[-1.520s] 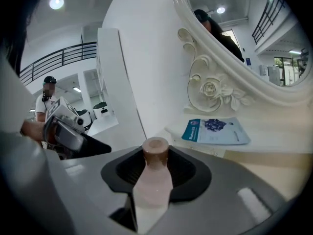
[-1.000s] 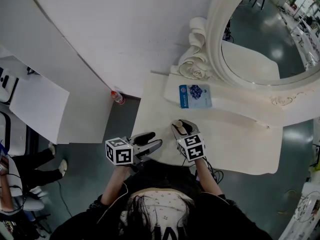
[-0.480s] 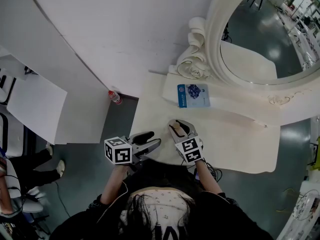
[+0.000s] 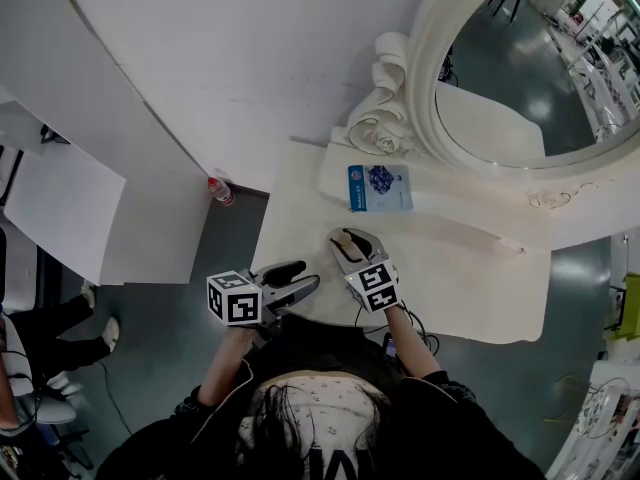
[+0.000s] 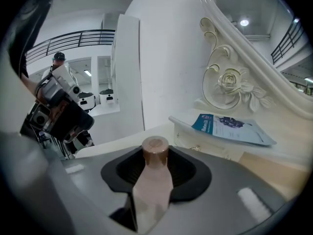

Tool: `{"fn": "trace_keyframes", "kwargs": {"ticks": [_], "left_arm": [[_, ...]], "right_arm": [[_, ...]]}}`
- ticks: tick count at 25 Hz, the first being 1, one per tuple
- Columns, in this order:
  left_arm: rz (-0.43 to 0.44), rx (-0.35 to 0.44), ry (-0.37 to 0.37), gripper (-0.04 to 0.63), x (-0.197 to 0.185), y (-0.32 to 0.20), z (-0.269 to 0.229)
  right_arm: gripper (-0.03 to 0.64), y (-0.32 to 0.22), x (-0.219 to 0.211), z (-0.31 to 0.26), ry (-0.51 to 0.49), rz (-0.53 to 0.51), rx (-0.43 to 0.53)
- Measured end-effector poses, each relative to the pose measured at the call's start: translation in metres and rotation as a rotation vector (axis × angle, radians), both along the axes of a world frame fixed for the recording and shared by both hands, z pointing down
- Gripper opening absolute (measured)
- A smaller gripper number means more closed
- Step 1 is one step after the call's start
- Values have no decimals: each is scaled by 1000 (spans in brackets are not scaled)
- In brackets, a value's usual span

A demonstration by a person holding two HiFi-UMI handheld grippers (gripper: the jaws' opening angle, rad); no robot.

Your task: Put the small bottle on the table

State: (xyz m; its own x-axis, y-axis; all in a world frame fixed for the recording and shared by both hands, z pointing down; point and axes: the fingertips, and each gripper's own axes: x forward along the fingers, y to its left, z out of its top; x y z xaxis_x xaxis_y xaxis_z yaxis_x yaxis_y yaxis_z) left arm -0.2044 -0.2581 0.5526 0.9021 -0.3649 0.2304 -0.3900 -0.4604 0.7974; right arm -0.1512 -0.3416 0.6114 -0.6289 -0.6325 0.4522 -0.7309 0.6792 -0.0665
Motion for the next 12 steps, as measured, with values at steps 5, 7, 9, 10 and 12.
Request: {"fn": "trace_keyframes", "kwargs": {"ticks": [5, 7, 9, 10, 12], "left_arm": [[-21, 4, 3, 249, -5, 3, 1], [-29, 5, 3, 249, -8, 5, 1], [-36, 7, 1, 249, -12, 6, 0], [-39, 9, -1, 249, -14, 7, 0], [-44, 14, -2, 249, -18, 9, -1]], "right_arm": [[149, -20, 0, 5, 13, 30, 4], [149, -26, 0, 6, 20, 41, 5], [149, -32, -2, 6, 21, 53, 4], [149, -35, -2, 6, 21, 59, 4], [149, -39, -3, 5, 21, 71, 3]]}}
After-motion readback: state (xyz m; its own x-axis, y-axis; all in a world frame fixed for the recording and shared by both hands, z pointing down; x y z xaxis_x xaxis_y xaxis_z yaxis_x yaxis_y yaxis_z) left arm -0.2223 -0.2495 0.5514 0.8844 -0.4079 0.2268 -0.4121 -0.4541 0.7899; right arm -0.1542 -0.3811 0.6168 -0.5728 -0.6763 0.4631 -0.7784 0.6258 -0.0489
